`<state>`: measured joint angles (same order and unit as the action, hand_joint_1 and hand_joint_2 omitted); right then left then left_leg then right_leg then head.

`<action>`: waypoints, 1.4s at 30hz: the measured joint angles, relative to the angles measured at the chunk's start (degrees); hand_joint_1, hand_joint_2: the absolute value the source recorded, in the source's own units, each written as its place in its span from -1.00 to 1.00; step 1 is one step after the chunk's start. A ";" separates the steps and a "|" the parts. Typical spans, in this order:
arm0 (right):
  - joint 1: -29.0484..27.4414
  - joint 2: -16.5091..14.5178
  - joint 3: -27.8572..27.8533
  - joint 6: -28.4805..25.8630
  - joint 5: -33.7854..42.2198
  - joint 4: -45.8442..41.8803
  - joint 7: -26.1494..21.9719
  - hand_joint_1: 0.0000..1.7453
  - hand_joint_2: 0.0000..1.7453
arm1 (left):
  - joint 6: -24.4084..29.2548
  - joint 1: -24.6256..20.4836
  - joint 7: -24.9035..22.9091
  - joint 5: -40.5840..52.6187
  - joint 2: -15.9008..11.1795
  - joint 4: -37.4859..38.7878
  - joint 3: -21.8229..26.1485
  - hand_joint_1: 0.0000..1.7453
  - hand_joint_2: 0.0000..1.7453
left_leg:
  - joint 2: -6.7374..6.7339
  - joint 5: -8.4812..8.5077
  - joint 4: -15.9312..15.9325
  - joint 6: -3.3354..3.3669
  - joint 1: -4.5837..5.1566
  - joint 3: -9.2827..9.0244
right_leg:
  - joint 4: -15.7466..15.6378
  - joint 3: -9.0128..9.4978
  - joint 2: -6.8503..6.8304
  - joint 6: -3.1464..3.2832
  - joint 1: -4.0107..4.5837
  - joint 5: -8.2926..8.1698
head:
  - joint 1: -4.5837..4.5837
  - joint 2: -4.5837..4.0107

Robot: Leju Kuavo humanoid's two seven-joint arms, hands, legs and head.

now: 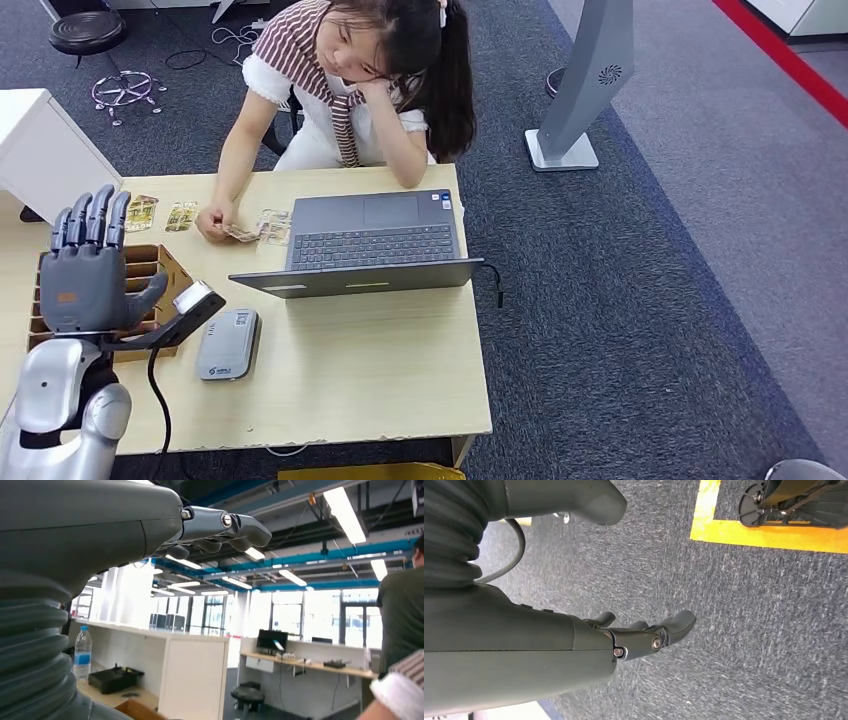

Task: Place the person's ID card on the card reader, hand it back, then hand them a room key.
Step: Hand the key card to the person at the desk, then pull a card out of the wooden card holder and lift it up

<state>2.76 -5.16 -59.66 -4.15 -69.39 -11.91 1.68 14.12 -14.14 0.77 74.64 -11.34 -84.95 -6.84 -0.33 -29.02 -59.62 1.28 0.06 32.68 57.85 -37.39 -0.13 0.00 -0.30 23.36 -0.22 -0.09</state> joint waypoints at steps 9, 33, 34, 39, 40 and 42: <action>-0.17 -0.01 -1.61 0.00 0.49 0.00 0.25 -1.00 1.00 | -9.72 7.20 -2.97 -2.37 -3.43 -2.03 1.17 -1.00 1.00 | -0.01 0.01 0.01 -0.02 -0.05 0.01 | 0.01 -0.02 0.02 0.00 0.02 0.02 | 0.01 0.00; -0.14 0.00 -2.14 0.22 0.11 0.00 0.40 -1.00 1.00 | -14.57 8.50 -6.72 -4.82 -7.61 -0.54 5.89 -1.00 1.00 | 0.01 0.02 0.01 -0.03 -0.08 0.03 | 0.01 -0.01 0.00 0.01 0.07 0.01 | 0.01 0.00; -0.14 0.00 -2.16 0.23 0.11 0.00 0.42 -1.00 1.00 | -14.58 8.50 -6.72 -4.82 -7.61 -0.24 5.99 -1.00 1.00 | 0.01 0.02 0.01 -0.03 -0.08 0.03 | 0.01 -0.01 0.00 0.01 0.07 0.01 | 0.01 0.00; -0.14 0.00 -2.27 0.63 0.08 0.00 0.38 -1.00 1.00 | -14.60 8.61 -6.72 -4.84 -7.58 1.11 6.38 -1.00 1.00 | 0.01 0.02 0.01 -0.03 -0.08 0.03 | 0.01 -0.01 0.00 0.01 0.07 0.01 | 0.01 0.00; -0.14 0.00 -2.27 0.70 0.08 0.00 0.34 -1.00 1.00 | -14.61 8.62 -6.72 -4.84 -7.58 1.36 6.45 -1.00 1.00 | 0.01 0.02 0.01 -0.03 -0.08 0.03 | 0.01 -0.01 0.00 0.01 0.07 0.01 | 0.01 0.00; -0.14 0.00 -2.28 0.79 0.06 0.00 0.25 -1.00 1.00 | -14.61 8.64 -6.72 -4.85 -7.56 1.79 6.53 -1.00 1.00 | 0.01 0.02 0.01 -0.03 -0.08 0.03 | 0.01 -0.01 0.00 0.01 0.07 0.01 | 0.01 0.00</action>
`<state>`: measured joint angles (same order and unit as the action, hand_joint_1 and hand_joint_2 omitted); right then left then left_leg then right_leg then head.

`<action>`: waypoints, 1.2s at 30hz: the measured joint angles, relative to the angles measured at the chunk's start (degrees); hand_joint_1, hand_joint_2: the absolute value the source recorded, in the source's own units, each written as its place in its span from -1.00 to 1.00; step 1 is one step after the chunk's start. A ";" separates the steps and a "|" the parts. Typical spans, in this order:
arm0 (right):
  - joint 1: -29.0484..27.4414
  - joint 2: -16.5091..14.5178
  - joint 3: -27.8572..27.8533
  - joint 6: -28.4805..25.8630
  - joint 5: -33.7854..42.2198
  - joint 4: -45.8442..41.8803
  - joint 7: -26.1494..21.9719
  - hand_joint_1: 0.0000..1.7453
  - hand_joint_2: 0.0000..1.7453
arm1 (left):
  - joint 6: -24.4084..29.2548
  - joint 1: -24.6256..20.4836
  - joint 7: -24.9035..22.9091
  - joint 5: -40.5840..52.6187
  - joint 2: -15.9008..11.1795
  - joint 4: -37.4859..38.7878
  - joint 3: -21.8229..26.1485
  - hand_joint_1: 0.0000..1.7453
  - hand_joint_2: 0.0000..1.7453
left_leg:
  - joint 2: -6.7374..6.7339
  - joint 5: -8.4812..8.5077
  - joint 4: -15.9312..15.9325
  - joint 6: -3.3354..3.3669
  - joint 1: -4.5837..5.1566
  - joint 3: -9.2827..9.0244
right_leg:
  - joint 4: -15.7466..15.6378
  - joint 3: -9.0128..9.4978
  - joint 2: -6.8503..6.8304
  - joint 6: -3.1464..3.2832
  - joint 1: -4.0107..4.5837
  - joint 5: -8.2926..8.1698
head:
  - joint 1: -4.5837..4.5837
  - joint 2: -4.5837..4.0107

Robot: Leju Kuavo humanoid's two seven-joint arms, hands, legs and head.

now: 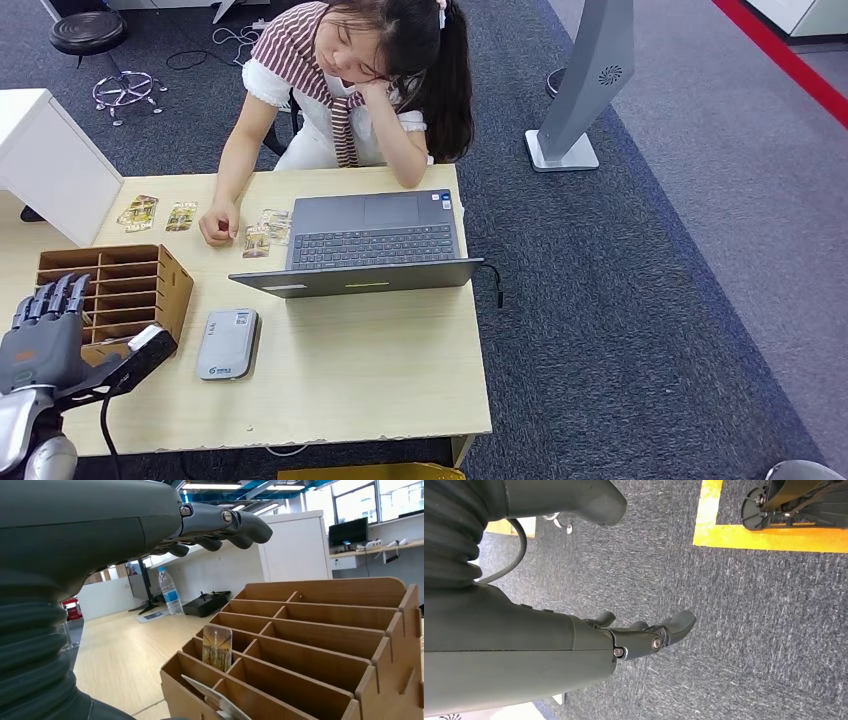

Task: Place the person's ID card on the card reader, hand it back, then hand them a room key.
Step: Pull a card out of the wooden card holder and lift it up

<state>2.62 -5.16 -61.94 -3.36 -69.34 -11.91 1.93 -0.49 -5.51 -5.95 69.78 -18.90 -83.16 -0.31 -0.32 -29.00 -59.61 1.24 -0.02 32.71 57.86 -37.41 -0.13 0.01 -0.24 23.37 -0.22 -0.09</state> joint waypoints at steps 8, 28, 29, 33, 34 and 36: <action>0.01 0.00 -0.05 -0.06 -0.70 0.00 0.98 -1.00 1.00 | 0.64 0.05 -0.44 0.70 0.28 1.47 0.12 -1.00 1.00 | 0.00 0.00 0.00 0.00 0.01 0.00 | -0.01 0.00 0.00 0.00 0.00 0.00 | 0.00 0.00; -0.14 0.00 -0.61 0.31 -0.96 -0.02 0.58 -1.00 1.00 | 4.92 0.60 -0.06 2.78 3.40 6.68 0.29 -1.00 1.00 | 0.00 0.00 0.00 0.00 0.00 0.00 | -0.01 0.00 0.00 0.00 0.00 0.00 | 0.00 0.00; -0.12 0.00 -0.61 0.34 -0.96 -0.02 0.46 -1.00 1.00 | 5.09 0.59 -0.07 2.91 3.49 6.68 0.35 -1.00 1.00 | 0.00 0.00 0.00 0.00 0.00 -0.01 | -0.01 0.00 0.00 0.00 0.00 0.00 | 0.00 0.00; -0.06 0.00 -0.63 0.37 -0.98 -0.02 0.13 -1.00 1.00 | 6.26 0.27 -0.23 3.38 3.84 6.61 0.84 -1.00 1.00 | 0.00 0.00 0.00 0.00 0.01 -0.01 | -0.01 0.00 0.00 0.00 0.00 0.00 | 0.01 0.00; -0.05 0.00 -0.64 0.37 -0.99 -0.02 0.07 -1.00 1.00 | 6.43 0.15 -0.31 3.44 3.90 6.54 1.00 -1.00 1.00 | 0.00 0.00 0.00 0.00 0.01 -0.01 | -0.01 0.00 0.00 0.00 0.00 0.00 | 0.00 0.00; -0.04 0.00 -0.67 0.37 -1.02 -0.02 -0.03 -1.00 1.00 | 6.53 -0.07 -0.40 3.50 3.97 6.31 1.40 -1.00 1.00 | 0.00 0.00 0.00 0.00 0.01 -0.01 | -0.01 0.00 0.00 0.00 0.00 0.00 | 0.00 0.00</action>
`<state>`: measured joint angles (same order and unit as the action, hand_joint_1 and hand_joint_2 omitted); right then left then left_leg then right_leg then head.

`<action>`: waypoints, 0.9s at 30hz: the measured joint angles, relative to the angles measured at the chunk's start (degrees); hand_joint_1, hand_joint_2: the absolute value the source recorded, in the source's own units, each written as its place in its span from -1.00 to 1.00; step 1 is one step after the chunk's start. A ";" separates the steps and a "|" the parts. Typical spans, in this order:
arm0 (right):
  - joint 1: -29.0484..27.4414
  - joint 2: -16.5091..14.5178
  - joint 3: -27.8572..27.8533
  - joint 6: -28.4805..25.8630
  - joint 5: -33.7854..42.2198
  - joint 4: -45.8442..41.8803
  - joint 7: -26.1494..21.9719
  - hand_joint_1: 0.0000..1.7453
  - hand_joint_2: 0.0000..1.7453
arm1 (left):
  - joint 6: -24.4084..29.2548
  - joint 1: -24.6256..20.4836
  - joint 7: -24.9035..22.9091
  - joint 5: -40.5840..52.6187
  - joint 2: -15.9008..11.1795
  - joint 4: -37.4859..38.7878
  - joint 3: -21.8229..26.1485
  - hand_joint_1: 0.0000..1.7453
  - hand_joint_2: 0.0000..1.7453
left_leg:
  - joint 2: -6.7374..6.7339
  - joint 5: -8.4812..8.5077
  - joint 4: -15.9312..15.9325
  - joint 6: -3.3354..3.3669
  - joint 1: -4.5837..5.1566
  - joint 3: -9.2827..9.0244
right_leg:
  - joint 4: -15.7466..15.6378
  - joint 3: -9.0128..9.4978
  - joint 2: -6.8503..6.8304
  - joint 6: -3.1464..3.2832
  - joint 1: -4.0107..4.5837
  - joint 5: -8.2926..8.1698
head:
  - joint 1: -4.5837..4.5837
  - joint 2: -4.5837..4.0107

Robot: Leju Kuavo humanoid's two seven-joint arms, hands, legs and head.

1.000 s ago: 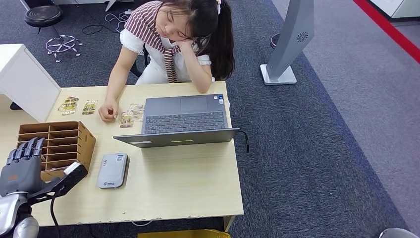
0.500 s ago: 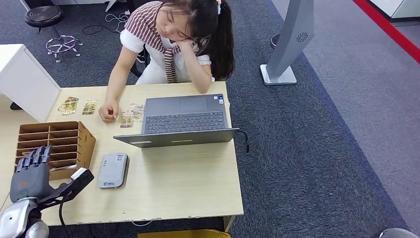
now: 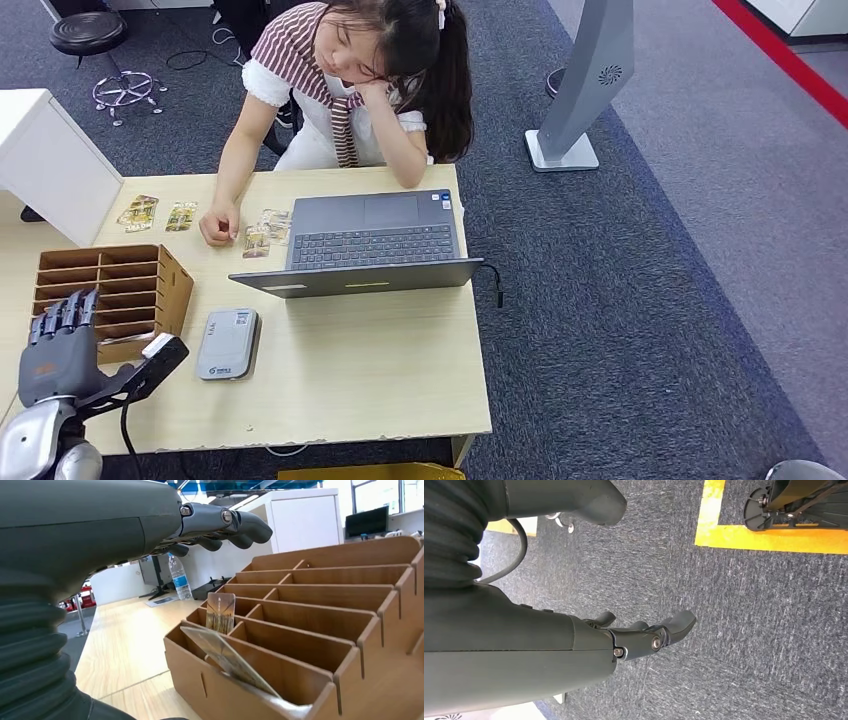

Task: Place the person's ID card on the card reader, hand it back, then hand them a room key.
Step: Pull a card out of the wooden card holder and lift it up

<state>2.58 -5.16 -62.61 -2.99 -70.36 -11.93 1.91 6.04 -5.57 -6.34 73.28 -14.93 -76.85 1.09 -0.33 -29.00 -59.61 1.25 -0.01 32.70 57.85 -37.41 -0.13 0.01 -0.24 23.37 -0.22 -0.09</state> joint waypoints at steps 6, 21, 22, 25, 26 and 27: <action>0.01 0.00 -0.03 0.01 -0.21 0.00 -0.12 -1.00 1.00 | 0.09 -0.60 -0.02 0.01 0.03 -0.31 1.56 -1.00 1.00 | 0.00 0.00 0.00 0.00 0.00 -0.01 | 0.00 0.00 0.00 0.00 0.00 0.00 | 0.00 0.00; 0.02 0.00 -0.03 0.11 -0.89 0.00 -0.22 -1.00 1.00 | 0.00 -0.88 -0.02 0.09 -0.20 -0.31 4.07 -1.00 1.00 | 0.00 0.00 0.00 0.00 0.00 -0.01 | 0.00 0.00 0.00 0.00 0.00 0.00 | 0.00 0.00; 0.02 0.00 -0.03 0.11 -0.90 0.00 -0.22 -1.00 1.00 | -0.02 -0.87 -0.02 0.14 -0.19 -0.31 4.15 -1.00 1.00 | 0.00 0.00 0.00 0.00 0.00 -0.01 | 0.00 0.00 0.00 0.00 0.00 0.00 | 0.00 0.00; 0.02 0.00 -0.04 0.11 -0.92 0.00 -0.22 -1.00 1.00 | -0.05 -0.87 -0.02 0.30 -0.16 -0.30 4.26 -1.00 1.00 | 0.00 0.00 0.00 0.00 0.00 -0.01 | 0.00 0.00 0.00 0.00 0.00 0.00 | 0.00 0.00; 0.02 0.00 -0.05 0.11 -0.93 0.00 -0.22 -1.00 1.00 | -0.06 -0.87 -0.02 0.34 -0.15 -0.30 4.26 -1.00 1.00 | 0.00 0.00 0.00 0.00 0.00 -0.01 | 0.00 0.00 0.00 0.00 0.00 0.00 | 0.00 0.00; 0.02 0.00 -0.05 0.11 -0.94 0.00 -0.22 -1.00 1.00 | -0.07 -0.88 -0.02 0.39 -0.14 -0.29 4.26 -1.00 1.00 | 0.00 0.00 0.00 0.00 0.00 -0.01 | 0.00 0.00 0.00 0.00 0.00 0.00 | 0.00 0.00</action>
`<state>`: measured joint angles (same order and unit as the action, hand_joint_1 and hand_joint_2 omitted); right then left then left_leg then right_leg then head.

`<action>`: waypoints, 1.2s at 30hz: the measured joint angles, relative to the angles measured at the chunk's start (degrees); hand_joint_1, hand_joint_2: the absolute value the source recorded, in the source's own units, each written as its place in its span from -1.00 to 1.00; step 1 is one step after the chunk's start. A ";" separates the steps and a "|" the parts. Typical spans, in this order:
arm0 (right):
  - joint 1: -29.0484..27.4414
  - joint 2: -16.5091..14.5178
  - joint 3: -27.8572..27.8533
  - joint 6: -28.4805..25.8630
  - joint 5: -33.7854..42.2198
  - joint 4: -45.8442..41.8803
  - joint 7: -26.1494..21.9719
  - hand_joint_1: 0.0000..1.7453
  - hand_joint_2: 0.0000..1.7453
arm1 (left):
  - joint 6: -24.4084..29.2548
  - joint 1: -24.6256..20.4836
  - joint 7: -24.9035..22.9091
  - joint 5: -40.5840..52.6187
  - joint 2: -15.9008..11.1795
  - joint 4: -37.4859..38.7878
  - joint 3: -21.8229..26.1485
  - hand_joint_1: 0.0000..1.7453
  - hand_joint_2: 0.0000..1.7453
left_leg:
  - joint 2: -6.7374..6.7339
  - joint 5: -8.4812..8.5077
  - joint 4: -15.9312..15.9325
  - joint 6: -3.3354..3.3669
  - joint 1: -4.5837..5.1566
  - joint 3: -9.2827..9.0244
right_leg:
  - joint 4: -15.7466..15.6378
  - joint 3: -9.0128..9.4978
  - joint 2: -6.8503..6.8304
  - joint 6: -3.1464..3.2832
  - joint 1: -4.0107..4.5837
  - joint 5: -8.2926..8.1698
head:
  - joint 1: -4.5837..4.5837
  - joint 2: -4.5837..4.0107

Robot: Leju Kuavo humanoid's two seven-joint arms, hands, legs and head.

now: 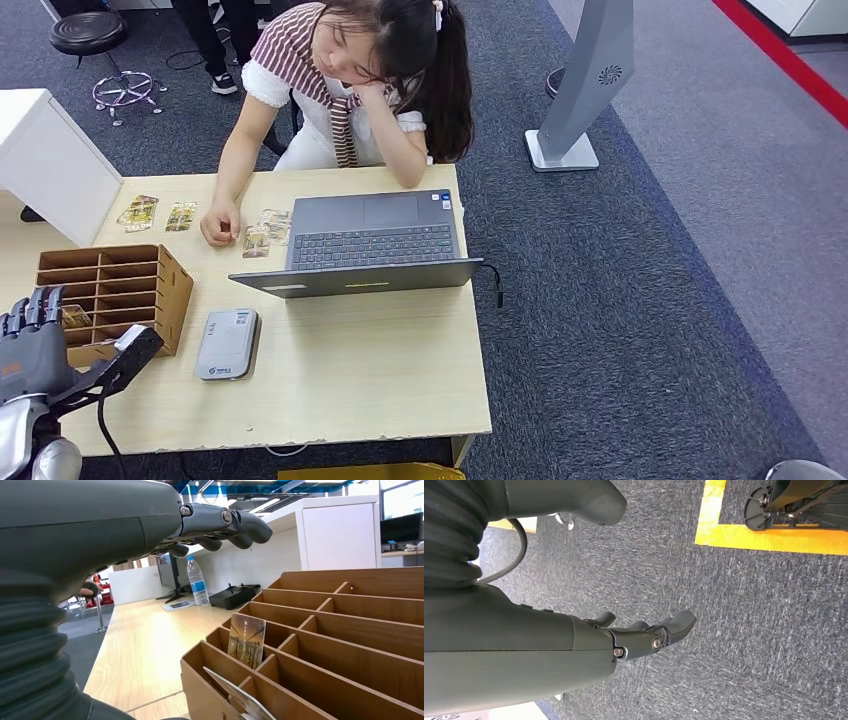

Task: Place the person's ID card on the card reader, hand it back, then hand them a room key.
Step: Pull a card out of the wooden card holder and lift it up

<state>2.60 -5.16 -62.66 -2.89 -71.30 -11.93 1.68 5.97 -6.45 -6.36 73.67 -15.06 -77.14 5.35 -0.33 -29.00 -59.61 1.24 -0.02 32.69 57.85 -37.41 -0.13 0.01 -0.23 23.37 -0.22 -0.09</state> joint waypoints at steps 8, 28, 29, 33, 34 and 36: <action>0.01 0.00 -0.06 -0.02 -0.12 0.00 0.02 -1.00 1.00 | -0.11 -0.04 0.30 0.84 0.30 0.46 0.00 -1.00 1.00 | 0.00 0.00 0.00 0.00 0.00 -0.01 | 0.00 0.00 0.00 0.00 0.00 0.00 | 0.01 0.00; 0.06 -0.02 -0.12 -0.25 -0.90 0.02 0.09 -1.00 1.00 | 0.83 0.00 1.59 1.22 0.87 2.37 0.00 -0.88 1.00 | 0.00 0.00 0.00 0.00 0.00 0.00 | 0.00 0.00 0.00 0.00 0.00 0.00 | 0.00 0.00; 0.06 -0.02 -0.13 -0.19 -0.90 0.02 0.09 -1.00 1.00 | 0.83 0.01 1.60 1.24 0.92 2.40 0.00 -0.38 1.00 | 0.00 0.00 0.00 0.00 0.00 0.00 | 0.00 0.00 0.00 0.00 0.00 0.00 | 0.00 0.01; 0.06 -0.02 -0.15 -0.09 -0.90 0.02 0.02 -1.00 1.00 | 0.86 0.01 1.69 1.24 0.95 2.67 0.00 1.00 1.00 | 0.00 0.00 0.00 0.00 0.00 0.01 | 0.00 0.00 0.00 0.00 0.00 0.00 | 0.01 0.00; 0.06 -0.02 -0.16 -0.09 -0.90 0.02 0.01 -1.00 1.00 | 0.87 0.01 1.75 1.22 0.94 2.74 0.00 1.00 1.00 | 0.00 0.00 0.00 0.00 0.00 0.01 | 0.00 0.00 0.00 0.00 0.00 0.00 | 0.01 0.00; 0.06 -0.02 -0.20 -0.09 -0.91 0.02 -0.01 -1.00 1.00 | 0.89 0.02 1.91 1.17 0.94 2.90 0.00 1.00 1.00 | 0.00 0.00 0.00 0.00 0.00 0.01 | 0.00 0.00 0.00 0.00 0.00 0.00 | 0.00 0.01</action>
<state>2.67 -5.18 -62.87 -2.97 -72.20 -11.91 1.67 6.86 -6.43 -4.45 74.84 -14.13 -74.24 5.35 -0.33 -29.00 -59.61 1.24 -0.02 32.70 57.86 -37.41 -0.13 0.01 -0.23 23.37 -0.22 -0.08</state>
